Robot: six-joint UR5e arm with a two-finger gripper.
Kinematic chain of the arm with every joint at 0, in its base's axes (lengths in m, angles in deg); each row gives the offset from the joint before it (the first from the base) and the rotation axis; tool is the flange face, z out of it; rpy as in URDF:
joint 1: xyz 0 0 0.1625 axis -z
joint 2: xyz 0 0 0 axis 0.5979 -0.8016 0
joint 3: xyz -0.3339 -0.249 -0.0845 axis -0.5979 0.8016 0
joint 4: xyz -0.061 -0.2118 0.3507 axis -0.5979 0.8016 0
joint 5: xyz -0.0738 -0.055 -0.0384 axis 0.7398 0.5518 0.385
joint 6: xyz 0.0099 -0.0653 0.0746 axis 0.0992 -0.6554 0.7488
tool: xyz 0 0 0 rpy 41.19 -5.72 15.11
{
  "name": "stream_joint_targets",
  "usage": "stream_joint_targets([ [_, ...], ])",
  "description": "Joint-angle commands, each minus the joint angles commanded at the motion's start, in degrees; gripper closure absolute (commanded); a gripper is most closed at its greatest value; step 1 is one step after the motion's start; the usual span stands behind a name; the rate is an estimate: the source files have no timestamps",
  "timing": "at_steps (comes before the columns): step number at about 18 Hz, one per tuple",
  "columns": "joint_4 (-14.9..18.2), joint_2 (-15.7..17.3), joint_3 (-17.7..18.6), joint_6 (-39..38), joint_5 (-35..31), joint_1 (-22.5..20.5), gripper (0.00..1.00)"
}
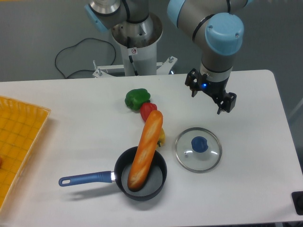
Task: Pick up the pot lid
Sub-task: 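Move the open gripper over the glass lid's blue knob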
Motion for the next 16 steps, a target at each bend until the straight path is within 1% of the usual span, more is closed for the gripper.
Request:
stream_joint_targets([
  [6,0.0,-0.2,0.2,-0.6,1.0,0.3,0.0],
  [9,-0.4,-0.2,1.6,-0.4,0.8,0.4,0.0],
  [10,-0.9,0.1,2.8,-0.4,0.9,0.3,0.0],
  [11,-3.5,0.3,4.3,-0.4,0.9,0.3,0.0],
  [13,-11.0,1.9,9.2,-0.3,0.9,0.3,0.0],
  [14,-13.5,2.5,11.4,-0.3,0.8,0.2,0.0],
  [15,-14.7,3.1,12.8,-0.2,0.8,0.1,0.0],
  [16,-14.6,3.3,13.1,-0.4,0.5,0.0,0.0],
])
